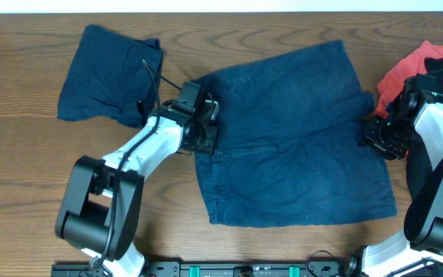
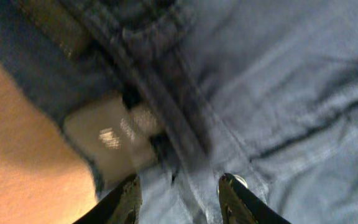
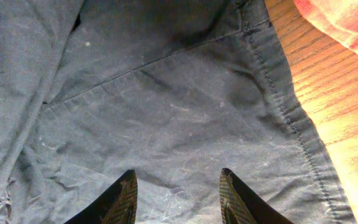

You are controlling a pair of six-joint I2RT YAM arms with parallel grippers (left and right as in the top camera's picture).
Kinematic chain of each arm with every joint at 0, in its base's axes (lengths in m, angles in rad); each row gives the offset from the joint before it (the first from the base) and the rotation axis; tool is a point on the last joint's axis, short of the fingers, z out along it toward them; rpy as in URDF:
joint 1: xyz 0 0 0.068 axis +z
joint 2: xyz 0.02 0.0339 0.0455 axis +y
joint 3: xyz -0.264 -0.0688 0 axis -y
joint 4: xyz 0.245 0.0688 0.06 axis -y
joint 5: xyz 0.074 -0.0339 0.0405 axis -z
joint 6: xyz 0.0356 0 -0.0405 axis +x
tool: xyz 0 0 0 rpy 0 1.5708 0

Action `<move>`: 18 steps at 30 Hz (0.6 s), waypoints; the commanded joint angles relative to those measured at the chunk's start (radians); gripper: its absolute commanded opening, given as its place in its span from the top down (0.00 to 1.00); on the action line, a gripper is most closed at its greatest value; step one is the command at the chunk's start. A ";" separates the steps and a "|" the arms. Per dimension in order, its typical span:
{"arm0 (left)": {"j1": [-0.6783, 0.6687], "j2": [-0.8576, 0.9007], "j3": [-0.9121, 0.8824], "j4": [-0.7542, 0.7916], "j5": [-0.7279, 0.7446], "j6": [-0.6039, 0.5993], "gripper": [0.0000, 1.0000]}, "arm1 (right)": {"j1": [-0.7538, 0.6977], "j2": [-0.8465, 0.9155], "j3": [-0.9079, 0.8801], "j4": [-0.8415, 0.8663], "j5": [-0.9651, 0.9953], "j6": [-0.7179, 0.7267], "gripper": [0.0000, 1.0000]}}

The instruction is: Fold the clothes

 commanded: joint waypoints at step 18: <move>0.001 0.031 0.011 0.050 0.215 0.041 0.94 | 0.001 -0.027 -0.004 -0.003 0.006 0.011 0.60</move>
